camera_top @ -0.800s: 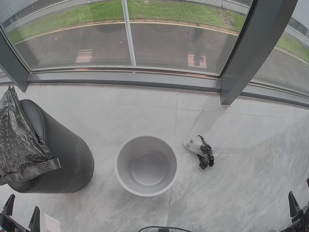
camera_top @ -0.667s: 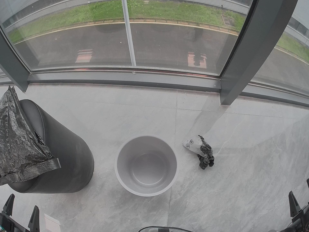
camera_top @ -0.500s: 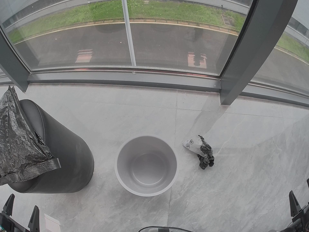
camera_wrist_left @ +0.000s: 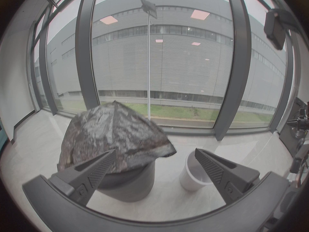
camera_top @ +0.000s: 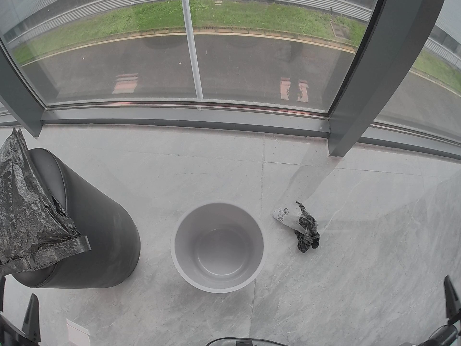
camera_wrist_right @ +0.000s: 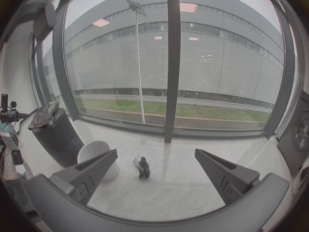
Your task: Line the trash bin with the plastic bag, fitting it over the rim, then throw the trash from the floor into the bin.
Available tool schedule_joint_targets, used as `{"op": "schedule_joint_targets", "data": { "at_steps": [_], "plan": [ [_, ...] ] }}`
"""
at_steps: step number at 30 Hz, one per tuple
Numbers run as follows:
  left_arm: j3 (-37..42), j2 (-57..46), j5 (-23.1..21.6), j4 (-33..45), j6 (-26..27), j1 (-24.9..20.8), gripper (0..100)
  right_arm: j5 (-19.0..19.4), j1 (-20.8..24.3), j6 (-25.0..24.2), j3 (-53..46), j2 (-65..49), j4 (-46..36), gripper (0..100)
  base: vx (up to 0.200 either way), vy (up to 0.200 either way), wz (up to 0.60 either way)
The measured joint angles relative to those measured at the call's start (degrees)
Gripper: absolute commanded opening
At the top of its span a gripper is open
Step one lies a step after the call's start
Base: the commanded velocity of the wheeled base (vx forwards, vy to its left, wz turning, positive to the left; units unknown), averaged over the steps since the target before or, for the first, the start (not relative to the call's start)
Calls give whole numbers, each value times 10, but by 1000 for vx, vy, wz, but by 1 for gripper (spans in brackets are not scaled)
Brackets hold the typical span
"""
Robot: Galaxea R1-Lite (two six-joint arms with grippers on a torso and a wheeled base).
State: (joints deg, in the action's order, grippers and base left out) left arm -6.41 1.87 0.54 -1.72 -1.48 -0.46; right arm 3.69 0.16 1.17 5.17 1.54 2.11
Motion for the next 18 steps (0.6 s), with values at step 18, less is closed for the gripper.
{"op": "schedule_joint_targets", "data": {
  "at_steps": [18],
  "plan": [
    [-68,168,-55,5,217,-7,100,67,95,-15,123,369,258,100,0,0,0]
  ]
}}
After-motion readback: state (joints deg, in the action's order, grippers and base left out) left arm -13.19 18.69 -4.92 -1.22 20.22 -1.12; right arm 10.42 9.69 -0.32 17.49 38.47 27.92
